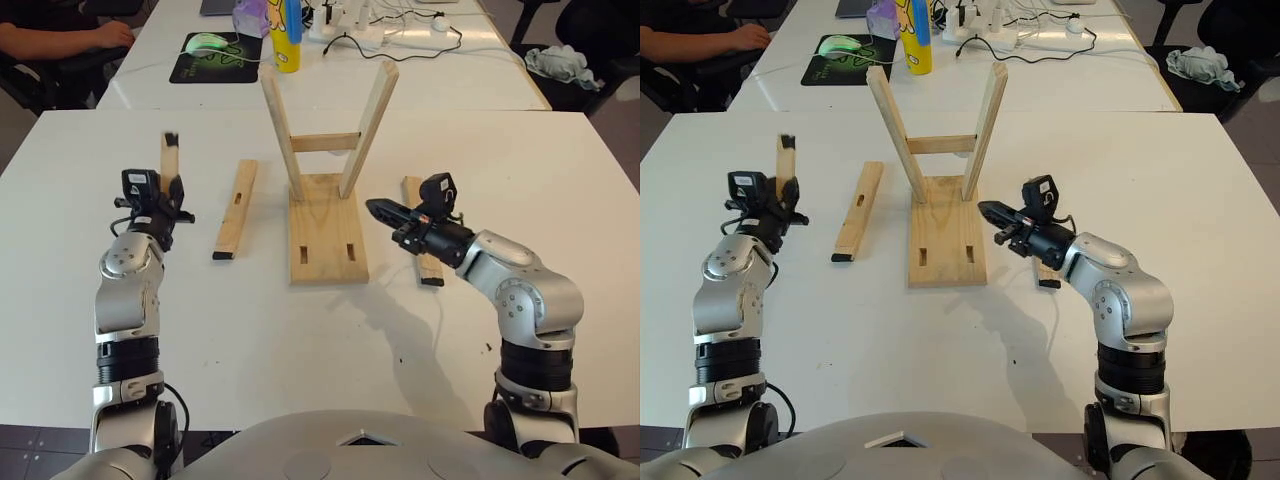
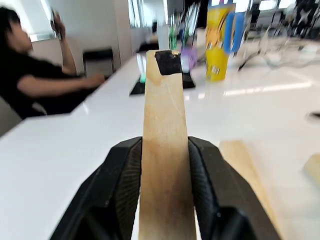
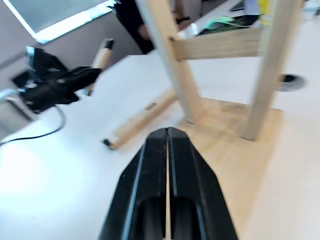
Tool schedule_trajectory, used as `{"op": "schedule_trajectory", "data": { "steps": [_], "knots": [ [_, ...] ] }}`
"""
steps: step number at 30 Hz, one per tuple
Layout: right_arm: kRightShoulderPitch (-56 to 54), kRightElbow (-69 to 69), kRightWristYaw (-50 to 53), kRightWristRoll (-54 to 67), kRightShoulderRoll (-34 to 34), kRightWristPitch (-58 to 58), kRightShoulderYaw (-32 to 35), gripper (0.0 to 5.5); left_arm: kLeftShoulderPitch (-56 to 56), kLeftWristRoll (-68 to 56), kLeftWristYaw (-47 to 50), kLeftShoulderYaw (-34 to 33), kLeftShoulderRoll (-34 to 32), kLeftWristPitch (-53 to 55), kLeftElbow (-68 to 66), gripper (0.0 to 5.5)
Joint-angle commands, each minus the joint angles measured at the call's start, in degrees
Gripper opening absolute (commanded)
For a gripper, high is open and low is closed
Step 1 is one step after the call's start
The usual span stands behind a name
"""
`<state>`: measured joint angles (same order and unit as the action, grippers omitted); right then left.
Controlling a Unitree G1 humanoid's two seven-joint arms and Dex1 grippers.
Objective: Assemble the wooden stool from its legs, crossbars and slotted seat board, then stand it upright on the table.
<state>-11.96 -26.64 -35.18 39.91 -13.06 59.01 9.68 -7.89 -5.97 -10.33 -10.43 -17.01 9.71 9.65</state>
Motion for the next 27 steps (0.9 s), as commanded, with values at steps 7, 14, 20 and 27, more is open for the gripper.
{"op": "schedule_trajectory", "data": {
  "steps": [7,14,20,27],
  "knots": [
    [-11.9,3.8,14.6,23.7,6.3,2.6,11.6,0.00,5.8,2.2,-5.6,9.9,0.8,-12.9,14.4,1.33],
    [-12.7,3.9,17.6,25.5,5.3,-0.2,7.4,0.00,6.1,-1.8,-10.2,15.2,1.7,-10.7,13.6,1.33],
    [-12.7,4.6,15.7,20.0,3.2,-5.3,2.5,0.00,6.3,-3.1,-13.7,18.8,1.2,-8.4,13.1,1.33],
    [-11.5,5.0,16.0,22.1,3.2,-6.3,1.5,0.00,6.5,-3.9,-14.9,19.3,1.3,-7.2,12.6,1.33]
  ]
}}
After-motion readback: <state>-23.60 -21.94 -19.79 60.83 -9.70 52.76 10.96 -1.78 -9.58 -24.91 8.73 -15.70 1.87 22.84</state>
